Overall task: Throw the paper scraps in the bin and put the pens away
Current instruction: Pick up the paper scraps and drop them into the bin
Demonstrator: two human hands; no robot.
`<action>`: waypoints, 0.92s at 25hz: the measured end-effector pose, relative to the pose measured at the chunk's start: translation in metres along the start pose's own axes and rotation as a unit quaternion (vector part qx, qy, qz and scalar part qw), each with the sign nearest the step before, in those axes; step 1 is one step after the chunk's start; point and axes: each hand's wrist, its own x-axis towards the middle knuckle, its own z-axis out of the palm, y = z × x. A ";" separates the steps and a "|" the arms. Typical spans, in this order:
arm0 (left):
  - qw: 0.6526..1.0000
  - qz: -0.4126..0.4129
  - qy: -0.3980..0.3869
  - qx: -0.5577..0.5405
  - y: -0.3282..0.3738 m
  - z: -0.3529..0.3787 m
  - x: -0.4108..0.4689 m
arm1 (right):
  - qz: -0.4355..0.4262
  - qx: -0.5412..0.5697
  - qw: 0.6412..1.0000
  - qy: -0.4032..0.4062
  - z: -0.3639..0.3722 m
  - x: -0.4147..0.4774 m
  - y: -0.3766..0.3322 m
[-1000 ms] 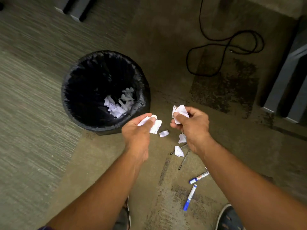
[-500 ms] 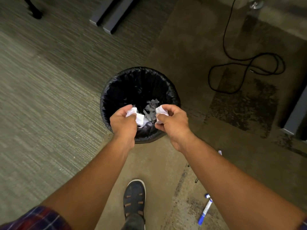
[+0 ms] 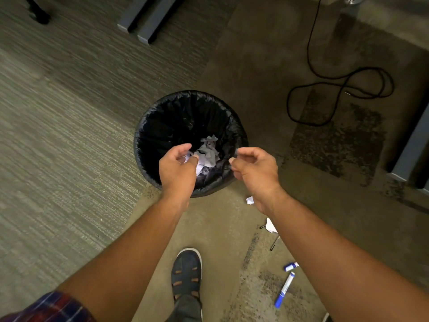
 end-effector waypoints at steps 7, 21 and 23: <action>0.968 0.220 -0.069 0.103 0.007 0.061 -0.057 | -0.028 -0.099 0.991 0.088 -0.101 0.014 0.038; 0.806 0.194 -0.254 0.498 -0.194 0.212 -0.039 | 0.009 -0.381 0.914 0.141 -0.270 0.090 0.230; 0.780 0.199 -0.254 0.537 -0.211 0.225 -0.029 | 0.006 -0.394 0.911 0.122 -0.277 0.100 0.247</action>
